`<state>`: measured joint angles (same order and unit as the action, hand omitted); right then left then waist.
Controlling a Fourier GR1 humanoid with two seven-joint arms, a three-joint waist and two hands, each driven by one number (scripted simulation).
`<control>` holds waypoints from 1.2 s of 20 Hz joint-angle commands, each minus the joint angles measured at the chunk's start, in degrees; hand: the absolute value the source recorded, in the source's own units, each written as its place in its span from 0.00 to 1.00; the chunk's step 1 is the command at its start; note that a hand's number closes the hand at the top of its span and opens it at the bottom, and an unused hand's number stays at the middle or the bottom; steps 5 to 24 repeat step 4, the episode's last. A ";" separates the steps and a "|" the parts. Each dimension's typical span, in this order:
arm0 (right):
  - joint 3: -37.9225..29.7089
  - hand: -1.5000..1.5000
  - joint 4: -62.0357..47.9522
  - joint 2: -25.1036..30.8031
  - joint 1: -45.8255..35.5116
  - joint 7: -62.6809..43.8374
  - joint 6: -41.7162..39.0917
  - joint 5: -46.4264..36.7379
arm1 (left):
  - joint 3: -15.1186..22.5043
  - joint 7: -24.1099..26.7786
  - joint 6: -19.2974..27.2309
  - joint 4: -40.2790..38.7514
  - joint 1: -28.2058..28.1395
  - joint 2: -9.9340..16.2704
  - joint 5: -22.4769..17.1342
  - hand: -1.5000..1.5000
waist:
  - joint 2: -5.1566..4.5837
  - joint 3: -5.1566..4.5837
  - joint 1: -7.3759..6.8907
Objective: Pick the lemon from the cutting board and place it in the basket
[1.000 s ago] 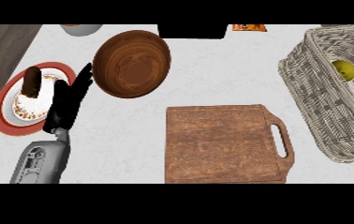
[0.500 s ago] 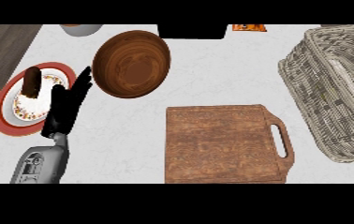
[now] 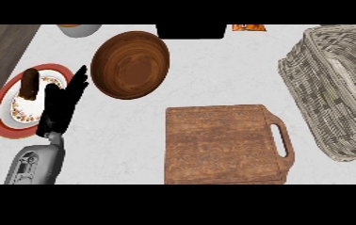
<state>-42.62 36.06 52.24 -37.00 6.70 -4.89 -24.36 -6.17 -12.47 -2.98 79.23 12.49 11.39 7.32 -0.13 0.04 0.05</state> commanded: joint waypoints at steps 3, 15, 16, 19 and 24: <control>-7.45 0.00 -8.51 10.66 8.31 7.73 -7.85 5.46 | 0.32 1.12 0.96 -0.48 -1.38 -0.42 1.21 0.50 | -0.04 0.08 0.40; -7.96 0.00 -11.29 9.79 9.06 9.74 -5.58 5.55 | -0.34 1.25 -0.20 1.04 -1.43 0.26 -0.06 0.50 | -0.10 0.10 -0.20; -7.96 0.00 -11.29 9.79 9.06 9.74 -5.58 5.55 | -0.34 1.25 -0.20 1.04 -1.43 0.26 -0.06 0.50 | -0.10 0.10 -0.20; -7.96 0.00 -11.29 9.79 9.06 9.74 -5.58 5.55 | -0.34 1.25 -0.20 1.04 -1.43 0.26 -0.06 0.50 | -0.10 0.10 -0.20; -7.96 0.00 -11.29 9.79 9.06 9.74 -5.58 5.55 | -0.34 1.25 -0.20 1.04 -1.43 0.26 -0.06 0.50 | -0.10 0.10 -0.20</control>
